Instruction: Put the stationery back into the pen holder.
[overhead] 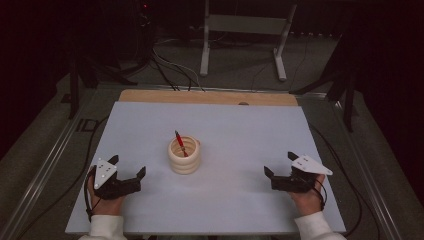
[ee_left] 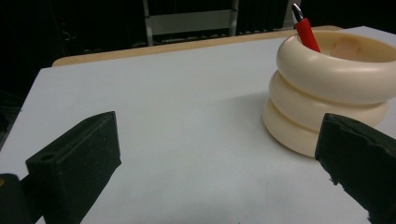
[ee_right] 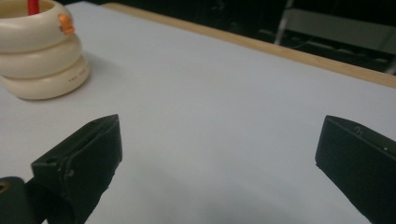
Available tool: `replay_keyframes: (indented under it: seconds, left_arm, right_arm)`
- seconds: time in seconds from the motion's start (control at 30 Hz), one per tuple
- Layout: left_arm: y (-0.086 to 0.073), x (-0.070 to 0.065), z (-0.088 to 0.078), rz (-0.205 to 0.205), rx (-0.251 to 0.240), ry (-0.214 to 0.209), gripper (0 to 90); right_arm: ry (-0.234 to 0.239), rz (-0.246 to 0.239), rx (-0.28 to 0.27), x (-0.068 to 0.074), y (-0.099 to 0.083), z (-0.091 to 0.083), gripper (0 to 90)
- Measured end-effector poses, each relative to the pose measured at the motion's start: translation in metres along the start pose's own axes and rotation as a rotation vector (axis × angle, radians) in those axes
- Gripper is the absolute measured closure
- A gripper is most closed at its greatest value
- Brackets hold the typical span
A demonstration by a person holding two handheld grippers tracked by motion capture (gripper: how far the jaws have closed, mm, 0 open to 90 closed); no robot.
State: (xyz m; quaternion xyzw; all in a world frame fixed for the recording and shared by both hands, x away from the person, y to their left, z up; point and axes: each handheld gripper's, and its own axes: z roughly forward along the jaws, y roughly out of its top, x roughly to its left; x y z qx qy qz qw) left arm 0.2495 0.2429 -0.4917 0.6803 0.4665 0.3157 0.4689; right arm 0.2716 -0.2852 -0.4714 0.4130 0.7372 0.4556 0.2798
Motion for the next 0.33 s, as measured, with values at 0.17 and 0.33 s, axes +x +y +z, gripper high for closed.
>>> replay_keyframes:
  seconds: [0.17,0.33]
  left_arm:
    - [0.001,0.001,-0.001,-0.012,-0.011,-0.001,0.7]
    - [0.001,0.0,-0.001,-0.01,-0.012,0.001,0.7]
  right_arm:
    - [-0.005,0.063,-0.031,-0.009,-0.021,-0.012,1.0]
    - [-0.013,0.111,-0.043,-0.015,-0.027,-0.013,1.0]
